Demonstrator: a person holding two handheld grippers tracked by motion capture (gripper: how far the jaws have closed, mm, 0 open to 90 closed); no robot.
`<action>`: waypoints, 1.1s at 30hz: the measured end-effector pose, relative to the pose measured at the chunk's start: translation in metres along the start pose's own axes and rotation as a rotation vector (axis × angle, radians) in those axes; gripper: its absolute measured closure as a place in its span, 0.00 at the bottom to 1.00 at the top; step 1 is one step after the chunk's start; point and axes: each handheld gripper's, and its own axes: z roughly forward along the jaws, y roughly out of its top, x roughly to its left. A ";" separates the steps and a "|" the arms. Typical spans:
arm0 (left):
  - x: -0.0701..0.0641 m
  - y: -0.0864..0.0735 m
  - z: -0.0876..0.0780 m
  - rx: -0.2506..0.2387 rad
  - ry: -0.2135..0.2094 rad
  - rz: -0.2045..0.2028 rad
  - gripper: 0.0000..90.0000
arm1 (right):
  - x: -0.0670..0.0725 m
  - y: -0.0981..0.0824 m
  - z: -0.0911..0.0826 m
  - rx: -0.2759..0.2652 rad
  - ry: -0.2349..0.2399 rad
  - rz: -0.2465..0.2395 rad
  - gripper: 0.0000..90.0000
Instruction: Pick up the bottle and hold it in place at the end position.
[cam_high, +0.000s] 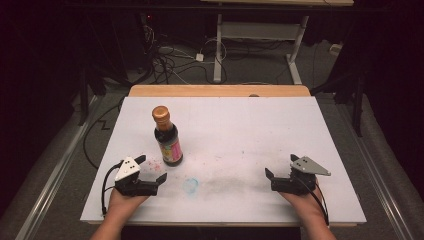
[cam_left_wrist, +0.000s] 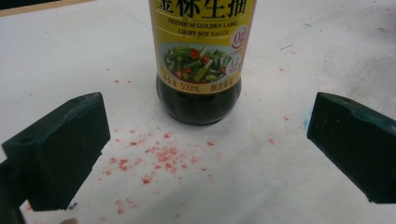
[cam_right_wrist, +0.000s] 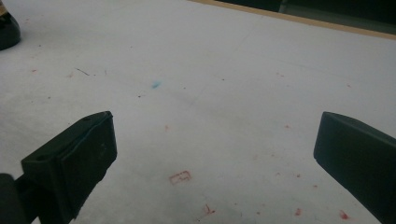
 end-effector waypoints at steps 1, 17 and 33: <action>0.000 0.000 0.000 0.000 0.000 0.000 0.00 | 0.000 0.000 0.000 0.000 0.001 0.002 0.00; -0.005 0.004 0.009 0.041 0.012 -0.038 0.00 | 0.004 0.003 -0.001 -0.005 0.017 -0.013 0.00; -0.015 0.022 0.021 0.026 -0.005 -0.045 0.00 | 0.006 0.003 0.000 0.004 0.021 -0.018 0.00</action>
